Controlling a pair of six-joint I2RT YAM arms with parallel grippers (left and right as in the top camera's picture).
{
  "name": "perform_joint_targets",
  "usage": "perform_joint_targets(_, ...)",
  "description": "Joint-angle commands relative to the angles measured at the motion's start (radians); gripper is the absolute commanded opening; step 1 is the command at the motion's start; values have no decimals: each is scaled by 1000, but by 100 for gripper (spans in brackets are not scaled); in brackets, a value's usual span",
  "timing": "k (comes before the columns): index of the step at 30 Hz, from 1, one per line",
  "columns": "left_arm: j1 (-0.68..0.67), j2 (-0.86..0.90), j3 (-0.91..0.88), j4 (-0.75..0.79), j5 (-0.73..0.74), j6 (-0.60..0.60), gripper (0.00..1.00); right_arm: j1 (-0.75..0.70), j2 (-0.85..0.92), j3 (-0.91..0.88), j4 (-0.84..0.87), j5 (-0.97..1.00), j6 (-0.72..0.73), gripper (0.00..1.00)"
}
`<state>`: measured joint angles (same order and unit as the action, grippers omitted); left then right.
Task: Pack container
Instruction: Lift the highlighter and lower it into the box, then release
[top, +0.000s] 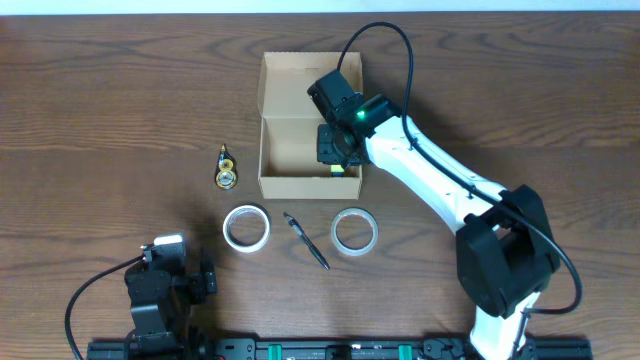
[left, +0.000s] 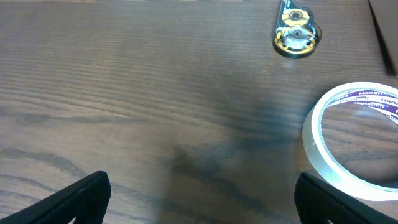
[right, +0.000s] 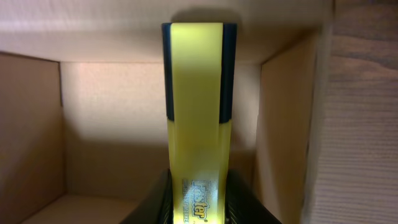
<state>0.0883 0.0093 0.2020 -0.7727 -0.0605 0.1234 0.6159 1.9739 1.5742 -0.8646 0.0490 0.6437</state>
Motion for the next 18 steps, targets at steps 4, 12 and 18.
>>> perform_joint_targets(4,-4,-6,-24,-27,-21,-19,95,8,29,16,-11,14,14,8)
perform_joint_targets(12,-4,-6,-24,-27,-21,-19,95,22,29,16,-40,9,16,8)
perform_joint_targets(18,-4,-6,-24,-27,-21,-19,96,28,29,16,-79,-1,40,9)
